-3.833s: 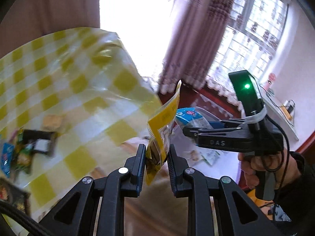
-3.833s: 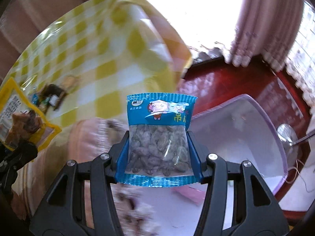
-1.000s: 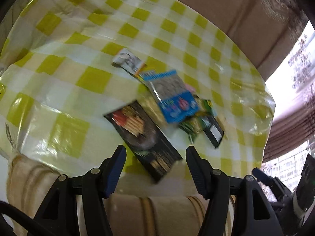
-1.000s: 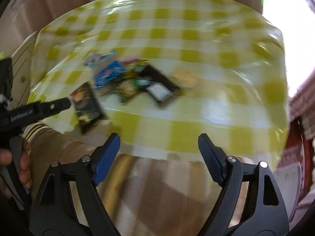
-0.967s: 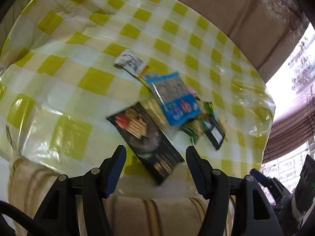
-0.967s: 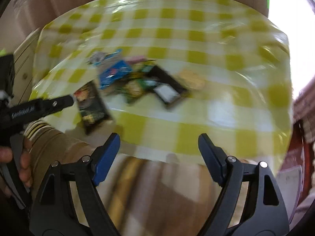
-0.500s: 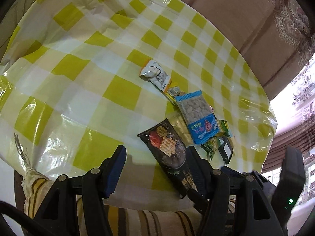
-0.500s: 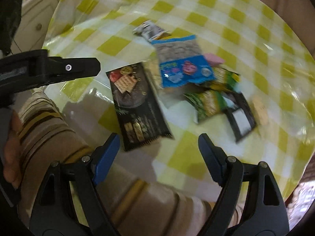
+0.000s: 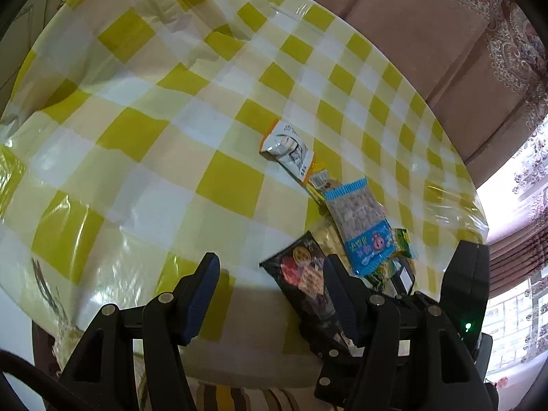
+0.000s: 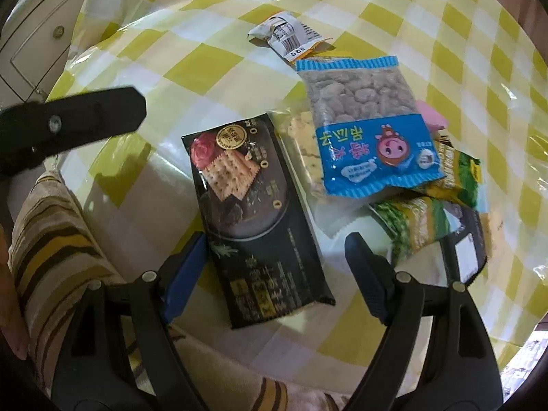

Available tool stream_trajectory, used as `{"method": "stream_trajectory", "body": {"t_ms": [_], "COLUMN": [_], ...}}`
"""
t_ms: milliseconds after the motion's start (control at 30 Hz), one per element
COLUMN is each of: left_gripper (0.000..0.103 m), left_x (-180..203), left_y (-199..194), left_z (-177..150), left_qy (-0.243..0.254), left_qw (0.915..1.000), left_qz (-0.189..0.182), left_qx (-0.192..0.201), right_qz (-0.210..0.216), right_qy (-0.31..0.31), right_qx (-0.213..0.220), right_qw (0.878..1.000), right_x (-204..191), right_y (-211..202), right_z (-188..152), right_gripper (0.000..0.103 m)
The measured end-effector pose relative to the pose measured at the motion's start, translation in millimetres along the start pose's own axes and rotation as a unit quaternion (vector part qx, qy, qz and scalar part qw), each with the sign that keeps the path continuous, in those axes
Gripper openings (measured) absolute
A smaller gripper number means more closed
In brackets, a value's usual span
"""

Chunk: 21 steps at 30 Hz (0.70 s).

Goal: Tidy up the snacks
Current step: 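Grasp the black cracker packet with the right tool while the left tool grasps a blue candy bag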

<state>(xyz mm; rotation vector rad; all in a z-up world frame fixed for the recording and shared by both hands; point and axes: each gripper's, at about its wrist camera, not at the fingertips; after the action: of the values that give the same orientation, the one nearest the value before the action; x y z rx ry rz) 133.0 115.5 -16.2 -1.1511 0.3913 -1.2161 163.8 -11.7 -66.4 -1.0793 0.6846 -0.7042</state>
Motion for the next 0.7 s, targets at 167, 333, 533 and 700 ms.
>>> {"method": "stream_trajectory", "body": {"t_ms": [167, 333, 533, 700], "left_gripper": [0.064, 0.064, 0.064, 0.068], "left_x": [1, 3, 8, 16], "left_y": [5, 9, 12, 12], "left_z": [7, 12, 16, 20], "left_qy": [-0.002, -0.008, -0.014, -0.023], "left_qw": [1.0000, 1.0000, 0.9999, 0.9997], "left_qz": [0.000, 0.002, 0.002, -0.001], "left_qx": [-0.001, -0.001, -0.004, -0.006], "right_qz": [0.009, 0.015, 0.041, 0.053], "right_qy": [0.005, -0.016, -0.003, 0.006], "right_qx": [0.006, 0.018, 0.025, 0.032], "right_qw": [1.000, 1.000, 0.999, 0.998], "right_x": [5, -4, 0, 15], "right_y": [7, 5, -1, -11], "right_z": [13, 18, 11, 0], "right_gripper": [0.082, 0.063, 0.059, 0.058]}}
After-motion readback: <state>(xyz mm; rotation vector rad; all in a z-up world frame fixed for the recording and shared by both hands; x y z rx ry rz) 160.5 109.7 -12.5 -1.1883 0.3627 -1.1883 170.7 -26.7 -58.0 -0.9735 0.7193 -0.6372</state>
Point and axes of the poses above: each gripper's, at about its wrist camera, not at the fingertips, and y roughly the way its jaws point, x to its right, z to its top, and after that the axes turned 12 degrees about z, right-handed
